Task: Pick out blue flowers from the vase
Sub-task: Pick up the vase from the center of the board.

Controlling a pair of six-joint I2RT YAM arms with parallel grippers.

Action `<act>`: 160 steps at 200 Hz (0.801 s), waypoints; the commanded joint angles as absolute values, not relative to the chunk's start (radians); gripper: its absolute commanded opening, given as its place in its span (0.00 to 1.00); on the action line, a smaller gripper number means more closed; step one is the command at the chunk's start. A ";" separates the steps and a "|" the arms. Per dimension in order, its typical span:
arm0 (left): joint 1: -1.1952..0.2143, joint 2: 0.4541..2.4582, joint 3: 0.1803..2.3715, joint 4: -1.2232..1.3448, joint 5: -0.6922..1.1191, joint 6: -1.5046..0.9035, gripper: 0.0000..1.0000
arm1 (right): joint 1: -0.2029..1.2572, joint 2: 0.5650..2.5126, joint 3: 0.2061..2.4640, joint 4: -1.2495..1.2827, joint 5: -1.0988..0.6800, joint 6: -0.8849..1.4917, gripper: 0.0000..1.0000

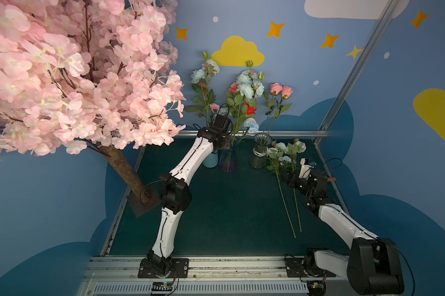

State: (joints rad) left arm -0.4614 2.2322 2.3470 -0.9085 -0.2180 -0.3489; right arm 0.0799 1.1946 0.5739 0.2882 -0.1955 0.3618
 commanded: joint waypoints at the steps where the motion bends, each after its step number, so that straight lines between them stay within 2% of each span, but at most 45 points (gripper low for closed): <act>1: -0.463 2.234 2.362 -0.959 -0.200 -0.350 0.31 | 0.074 1.200 0.575 0.308 -0.207 0.369 0.61; 79: -0.458 2.189 2.358 -0.968 -0.078 -0.364 0.04 | 0.068 1.189 0.569 0.312 -0.215 0.374 0.62; 160: -0.438 2.075 2.263 -0.974 0.173 -0.378 0.04 | 0.066 1.189 0.567 0.314 -0.219 0.379 0.62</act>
State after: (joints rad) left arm -0.4435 2.1571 2.2856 -0.9447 0.0616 -0.3855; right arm 0.0696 1.1957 0.5735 0.2890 -0.2089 0.3687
